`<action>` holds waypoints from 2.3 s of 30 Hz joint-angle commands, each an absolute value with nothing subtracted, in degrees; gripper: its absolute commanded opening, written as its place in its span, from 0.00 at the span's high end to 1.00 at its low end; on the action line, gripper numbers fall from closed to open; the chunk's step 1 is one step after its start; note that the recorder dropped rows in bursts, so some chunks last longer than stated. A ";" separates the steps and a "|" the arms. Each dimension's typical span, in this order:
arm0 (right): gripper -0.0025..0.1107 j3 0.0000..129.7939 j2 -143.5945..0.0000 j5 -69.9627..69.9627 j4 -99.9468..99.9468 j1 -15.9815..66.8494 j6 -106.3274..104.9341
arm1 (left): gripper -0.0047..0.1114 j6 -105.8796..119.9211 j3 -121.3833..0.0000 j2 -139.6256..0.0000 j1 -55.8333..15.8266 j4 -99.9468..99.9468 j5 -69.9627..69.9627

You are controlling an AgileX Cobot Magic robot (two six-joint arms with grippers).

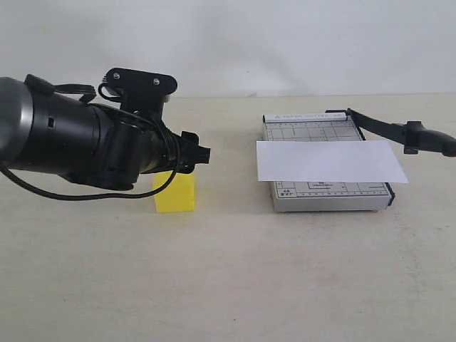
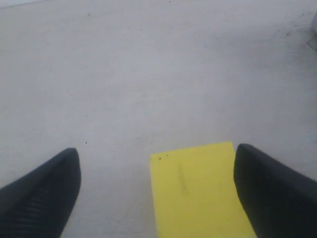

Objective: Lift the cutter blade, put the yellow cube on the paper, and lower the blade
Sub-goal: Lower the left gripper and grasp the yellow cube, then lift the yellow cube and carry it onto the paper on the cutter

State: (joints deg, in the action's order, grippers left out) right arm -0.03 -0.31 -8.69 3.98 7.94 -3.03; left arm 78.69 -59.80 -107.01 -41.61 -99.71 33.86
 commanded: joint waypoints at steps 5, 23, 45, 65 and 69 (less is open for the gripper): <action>0.98 0.00 0.00 -8.35 4.17 7.93 -3.32 | 0.27 78.00 -59.67 -108.15 -39.07 -99.95 31.14; 0.98 0.00 0.00 -8.35 4.17 7.93 -3.32 | 0.27 78.44 -62.03 -111.10 -38.59 -99.95 26.35; 0.98 0.00 0.00 -8.25 4.17 7.93 -3.32 | 0.27 78.03 -67.88 -118.32 -38.59 -99.95 23.52; 0.98 0.00 0.00 -8.13 4.17 7.93 -3.32 | 0.92 86.60 -67.75 -116.04 -38.90 -99.95 23.63; 0.98 0.00 0.00 -8.13 4.17 7.93 -3.32 | 0.92 96.99 -67.75 -110.51 -39.81 -99.95 14.50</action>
State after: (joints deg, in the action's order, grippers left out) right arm -0.03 -0.31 -8.69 3.98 7.94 -3.03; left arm 91.34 -67.54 -112.92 -39.03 -99.85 20.42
